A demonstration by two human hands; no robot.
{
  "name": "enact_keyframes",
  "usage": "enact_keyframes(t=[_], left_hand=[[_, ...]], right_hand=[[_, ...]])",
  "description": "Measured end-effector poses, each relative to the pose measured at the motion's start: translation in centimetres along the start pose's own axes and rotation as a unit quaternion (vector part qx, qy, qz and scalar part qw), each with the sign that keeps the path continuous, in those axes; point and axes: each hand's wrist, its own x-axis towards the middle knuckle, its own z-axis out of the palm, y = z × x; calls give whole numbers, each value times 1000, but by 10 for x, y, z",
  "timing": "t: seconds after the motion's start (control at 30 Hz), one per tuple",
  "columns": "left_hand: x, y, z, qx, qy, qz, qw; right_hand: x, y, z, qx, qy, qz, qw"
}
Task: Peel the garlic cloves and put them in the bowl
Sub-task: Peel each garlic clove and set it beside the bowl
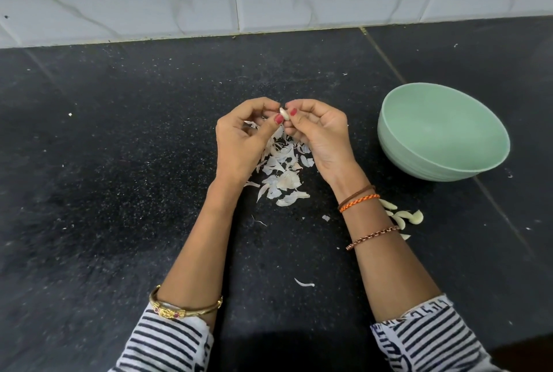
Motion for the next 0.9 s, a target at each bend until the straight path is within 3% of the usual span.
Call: enact_keyframes(t=[0.3, 0.73, 0.9], left_hand=[[1, 0, -2, -1, -3, -7, 1000], [2, -4, -8, 103, -112, 30, 988], [2, -5, -6, 108, -78, 53, 990]], right_hand=[[-1, -1, 0, -22, -11, -15, 1000], [0, 1, -3, -85, -32, -35, 995], [-1, 0, -4, -64, -29, -26, 997]])
